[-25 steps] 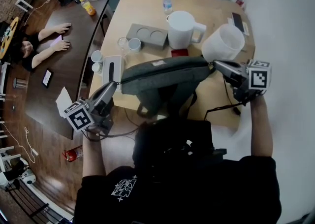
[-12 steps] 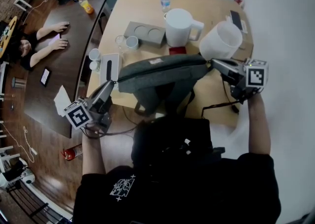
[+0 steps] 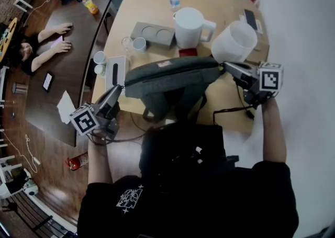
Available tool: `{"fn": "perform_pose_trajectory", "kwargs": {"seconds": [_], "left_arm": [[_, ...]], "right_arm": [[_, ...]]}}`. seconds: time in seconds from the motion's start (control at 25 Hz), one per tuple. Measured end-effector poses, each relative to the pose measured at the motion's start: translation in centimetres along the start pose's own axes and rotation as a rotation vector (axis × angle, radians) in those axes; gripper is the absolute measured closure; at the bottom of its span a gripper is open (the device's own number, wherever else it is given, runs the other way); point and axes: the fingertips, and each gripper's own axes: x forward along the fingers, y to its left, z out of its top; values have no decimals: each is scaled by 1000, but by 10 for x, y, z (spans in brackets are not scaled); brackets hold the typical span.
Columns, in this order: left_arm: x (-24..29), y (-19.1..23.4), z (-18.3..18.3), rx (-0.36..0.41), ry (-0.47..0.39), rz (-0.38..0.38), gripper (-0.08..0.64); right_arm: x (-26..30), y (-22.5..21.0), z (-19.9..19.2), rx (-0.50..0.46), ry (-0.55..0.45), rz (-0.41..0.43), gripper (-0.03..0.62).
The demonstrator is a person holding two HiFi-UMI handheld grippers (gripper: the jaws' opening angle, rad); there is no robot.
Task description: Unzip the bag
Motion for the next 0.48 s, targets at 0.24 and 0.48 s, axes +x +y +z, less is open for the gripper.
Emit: {"fn": "perform_pose_trajectory", "kwargs": {"seconds": [0.24,0.48], "left_arm": [[1,4,-3,-6,16,-2,557],[4,7,-5,3,26,10,557]], "right_arm": [[-1,-9,-5,1,17,-41,578],[0,-10,-6,0,17,-43,578]]}}
